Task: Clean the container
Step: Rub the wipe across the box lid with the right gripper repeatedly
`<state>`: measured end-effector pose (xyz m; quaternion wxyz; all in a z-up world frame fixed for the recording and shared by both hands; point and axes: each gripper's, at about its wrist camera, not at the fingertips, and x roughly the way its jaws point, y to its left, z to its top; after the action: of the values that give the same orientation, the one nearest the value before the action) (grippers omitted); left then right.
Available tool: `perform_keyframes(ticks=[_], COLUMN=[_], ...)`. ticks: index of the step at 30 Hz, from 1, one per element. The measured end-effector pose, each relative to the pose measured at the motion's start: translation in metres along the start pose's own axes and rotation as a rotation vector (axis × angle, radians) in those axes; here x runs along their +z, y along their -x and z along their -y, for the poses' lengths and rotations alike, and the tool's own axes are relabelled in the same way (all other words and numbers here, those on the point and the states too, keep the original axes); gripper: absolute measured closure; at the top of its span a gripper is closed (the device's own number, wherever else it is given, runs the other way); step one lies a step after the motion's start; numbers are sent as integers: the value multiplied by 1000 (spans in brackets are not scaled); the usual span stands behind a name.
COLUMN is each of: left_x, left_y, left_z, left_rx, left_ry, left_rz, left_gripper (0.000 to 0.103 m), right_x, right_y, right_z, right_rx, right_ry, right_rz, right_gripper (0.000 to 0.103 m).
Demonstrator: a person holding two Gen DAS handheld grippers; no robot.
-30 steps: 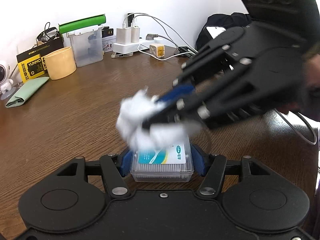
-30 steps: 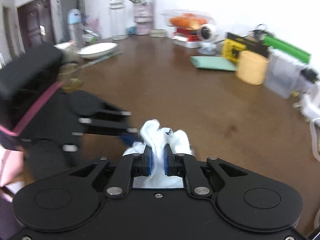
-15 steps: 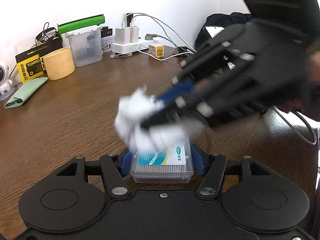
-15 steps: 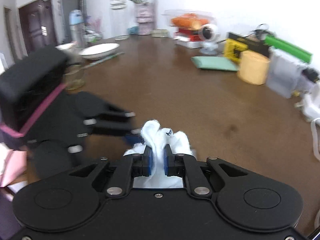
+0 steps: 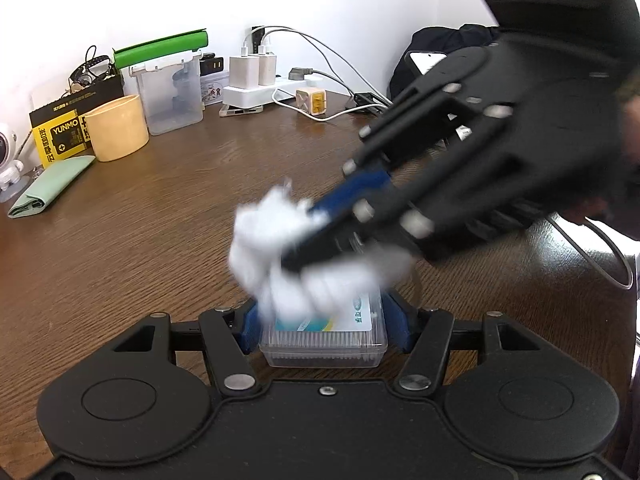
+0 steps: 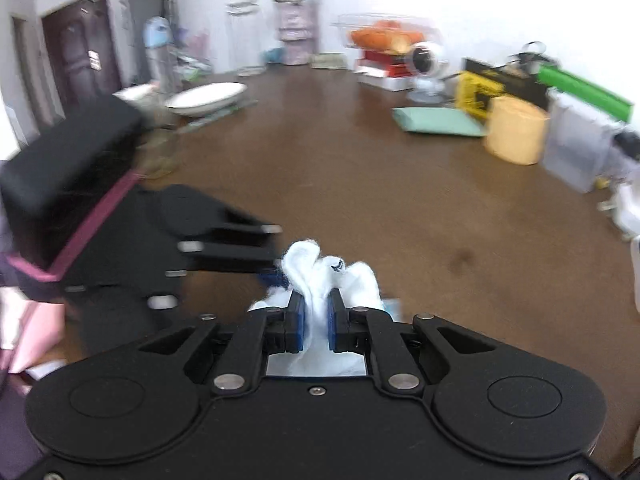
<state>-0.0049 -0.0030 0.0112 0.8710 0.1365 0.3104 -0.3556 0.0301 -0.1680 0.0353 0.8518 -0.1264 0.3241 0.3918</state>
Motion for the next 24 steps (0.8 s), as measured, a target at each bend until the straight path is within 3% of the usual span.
perform_keyframes(ticks=[3, 5, 9, 11, 19, 24], left_x=[0, 0, 0, 0, 0, 0], left_y=[0, 0, -1, 0, 0, 1], left_z=[0, -1, -1, -1, -1, -1], left_rx=[-1, -3, -5, -2, -2, -1], left_ry=[-1, 0, 2, 0, -1, -2], left_rz=[1, 1, 1, 0, 1, 1], left_gripper=[44, 44, 44, 44, 44, 44], right_x=[-8, -14, -12, -5, -8, -10], right_y=[7, 16, 18, 10, 14, 17], right_z=[15, 19, 5, -5, 28, 7], right_rx=[-112, -116, 55, 92, -92, 78], right_ry=[-5, -19, -53, -34, -48, -36], right_rz=[-18, -34, -17, 1, -7, -27], right_gripper=[92, 92, 92, 92, 91, 91])
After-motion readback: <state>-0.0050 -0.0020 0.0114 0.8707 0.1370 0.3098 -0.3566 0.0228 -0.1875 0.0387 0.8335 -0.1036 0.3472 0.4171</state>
